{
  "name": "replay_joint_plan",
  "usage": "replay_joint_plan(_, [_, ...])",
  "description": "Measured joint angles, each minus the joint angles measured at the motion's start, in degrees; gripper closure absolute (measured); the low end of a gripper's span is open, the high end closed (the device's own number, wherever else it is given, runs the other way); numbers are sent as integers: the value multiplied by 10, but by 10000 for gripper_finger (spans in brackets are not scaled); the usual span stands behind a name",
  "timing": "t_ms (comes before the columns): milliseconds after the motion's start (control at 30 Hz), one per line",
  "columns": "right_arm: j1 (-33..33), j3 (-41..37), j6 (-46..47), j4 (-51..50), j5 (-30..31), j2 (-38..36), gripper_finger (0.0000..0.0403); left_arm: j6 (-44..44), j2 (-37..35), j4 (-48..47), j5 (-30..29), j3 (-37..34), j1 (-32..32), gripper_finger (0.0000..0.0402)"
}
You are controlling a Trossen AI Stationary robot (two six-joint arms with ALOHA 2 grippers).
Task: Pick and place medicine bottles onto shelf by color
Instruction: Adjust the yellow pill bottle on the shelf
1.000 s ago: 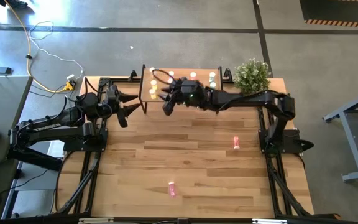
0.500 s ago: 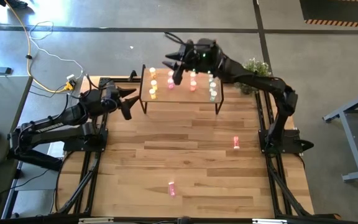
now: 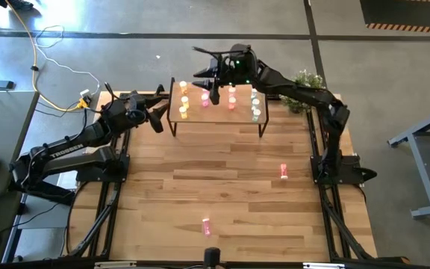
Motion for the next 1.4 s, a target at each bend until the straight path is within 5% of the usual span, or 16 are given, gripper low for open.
replay_joint_plan(267, [0, 0, -37, -4, 3, 14, 270, 46, 53, -8, 74, 47, 49, 206])
replay_joint_plan(800, [-23, 0, -13, -20, 28, 0, 270, 227, 224, -287, 207, 290, 136, 206])
replay_joint_plan(1400, [-23, 0, -11, -19, 28, 0, 270, 275, 346, -379, 239, 389, 126, 206])
